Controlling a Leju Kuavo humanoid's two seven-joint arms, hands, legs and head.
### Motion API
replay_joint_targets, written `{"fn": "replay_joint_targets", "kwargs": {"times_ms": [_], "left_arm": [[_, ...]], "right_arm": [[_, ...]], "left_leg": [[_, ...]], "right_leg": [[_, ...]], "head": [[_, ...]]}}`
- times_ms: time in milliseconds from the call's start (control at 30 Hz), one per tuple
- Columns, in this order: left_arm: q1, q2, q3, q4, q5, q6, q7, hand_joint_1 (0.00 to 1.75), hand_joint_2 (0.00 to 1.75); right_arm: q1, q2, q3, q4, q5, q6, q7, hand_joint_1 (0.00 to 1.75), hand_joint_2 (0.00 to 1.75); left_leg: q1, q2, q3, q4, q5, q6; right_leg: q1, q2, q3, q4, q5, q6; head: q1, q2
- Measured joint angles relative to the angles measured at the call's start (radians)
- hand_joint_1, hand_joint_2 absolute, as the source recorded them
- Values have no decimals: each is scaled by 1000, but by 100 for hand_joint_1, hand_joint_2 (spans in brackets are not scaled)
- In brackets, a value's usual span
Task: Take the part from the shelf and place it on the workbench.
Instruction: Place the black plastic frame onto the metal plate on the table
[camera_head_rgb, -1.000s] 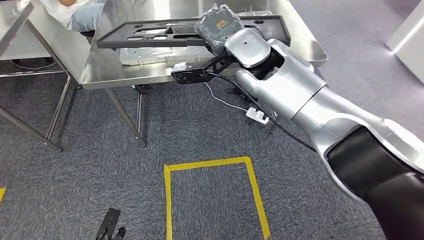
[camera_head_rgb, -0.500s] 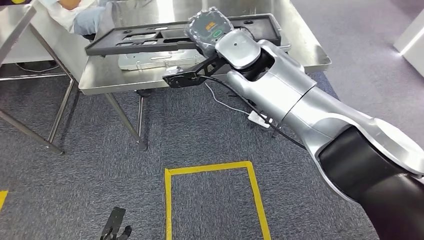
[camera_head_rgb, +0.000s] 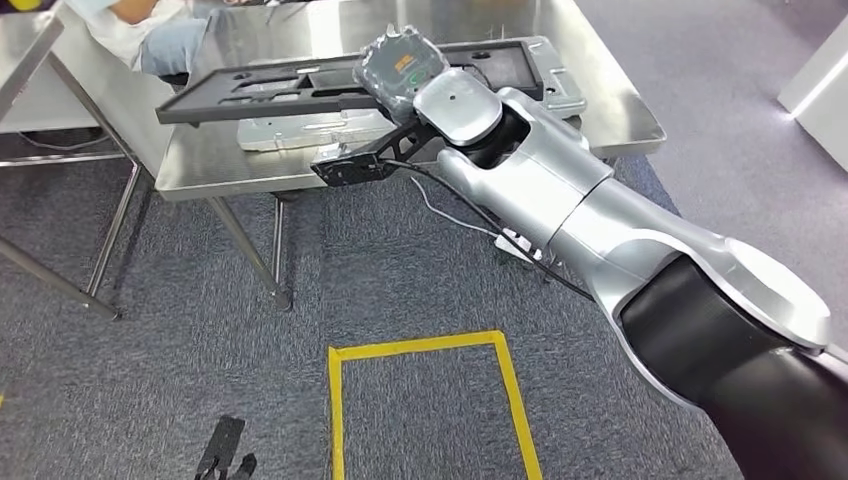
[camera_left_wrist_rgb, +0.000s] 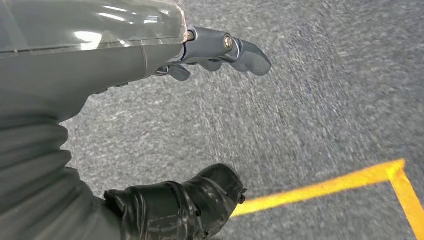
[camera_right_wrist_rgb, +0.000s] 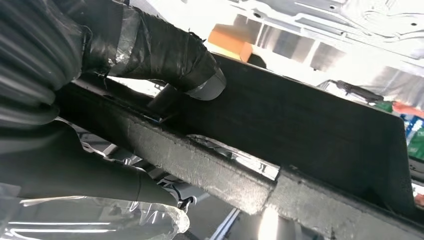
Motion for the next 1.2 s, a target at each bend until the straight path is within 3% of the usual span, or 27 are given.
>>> {"fn": "replay_joint_targets", "kwargs": {"times_ms": [67,133,167,200,267,333,433,533,633,667,700,767,833,867,967,1033,1133,1200], "left_arm": [[0,0,0,0,-4,8,0,0,175],[1,0,1,0,-11,14,-4,0,175],[4,-1,1,0,-16,18,-11,0,175],[9,-3,1,0,-22,21,-20,0,175],[20,-9,1,0,-29,24,-37,0,175],[29,-18,1,0,-34,25,-43,0,175],[32,-25,1,0,-42,26,-38,0,175],[32,-30,2,0,-48,27,-31,0,175],[34,-32,4,0,-49,27,-28,0,175],[36,-33,5,0,-49,27,-27,0,175],[37,-33,6,0,-48,27,-27,0,175],[39,-33,8,0,-48,27,-27,0,175],[39,-33,14,0,-48,27,-27,0,175],[39,-33,17,0,-49,27,-27,0,175],[39,-33,26,0,-50,28,-31,0,175],[40,-34,28,0,-51,28,-35,0,175],[39,-33,34,0,-54,28,-39,0,175],[40,-33,44,0,-55,28,-40,0,175]], "right_arm": [[-2,0,0,3,-2,-1,0,175,175],[3,0,0,7,-4,0,3,175,175],[7,-2,0,9,-4,1,7,175,175],[11,-4,0,11,-4,2,10,175,175],[13,-11,0,14,-4,3,16,175,175],[12,-15,0,15,-5,3,17,175,175],[13,-13,0,17,-6,3,16,175,175],[13,-8,0,18,-6,2,15,175,175],[18,-3,0,20,-6,2,14,175,175],[22,-3,0,21,-6,2,13,175,175],[26,-3,0,22,-6,2,13,175,175],[30,-2,0,23,-6,2,12,175,175],[29,0,0,23,-5,2,12,175,175],[28,1,0,24,-5,2,11,175,175],[29,5,0,25,-5,2,6,175,175],[28,6,0,25,-5,2,3,175,175],[28,6,0,26,-5,3,3,175,175],[33,6,0,28,-5,3,1,175,175]], "left_leg": [[1,2,10,-5,-4,14],[-2,3,16,-3,-13,23],[-3,3,20,-2,-18,25],[-4,1,25,0,-24,25],[-4,-3,37,7,-38,22],[-7,-7,42,17,-53,14],[-7,-7,42,17,-62,-2],[-4,-3,28,54,-86,-21],[4,-1,-71,230,-144,-39],[6,-1,-102,272,-146,-43],[8,0,-119,279,-127,-46],[11,1,-96,182,-41,-49],[8,2,-44,55,19,-45],[5,2,-27,22,26,-39],[2,1,-17,5,12,-15],[5,1,-6,-2,7,-1],[2,1,9,-4,-5,18],[0,0,19,0,-16,22]], "right_leg": [[1,-3,-49,95,-43,3],[1,-3,-127,227,-84,4],[1,-3,-154,263,-84,4],[1,-3,-163,260,-63,3],[3,-3,-129,153,19,-4],[9,-4,-80,37,70,-17],[14,-1,-60,-7,68,-28],[4,0,-40,-24,66,-40],[0,1,-22,-28,54,-48],[-1,2,-17,-27,49,-48],[-1,2,-10,-26,43,-46],[-3,3,6,-23,28,-41],[-3,3,18,-21,14,-31],[-2,4,20,-21,10,-26],[0,2,20,-26,3,-10],[1,-2,7,7,-18,-2],[2,-7,-91,186,-83,-1],[2,-7,-160,276,-90,-3]], "head": [[3,0],[4,0],[4,0],[4,0],[5,0],[4,0],[5,0],[2,0],[-1,0],[-2,0],[-1,0],[-2,0],[-2,0],[-2,0],[-3,0],[1,0],[7,0],[7,0]]}}
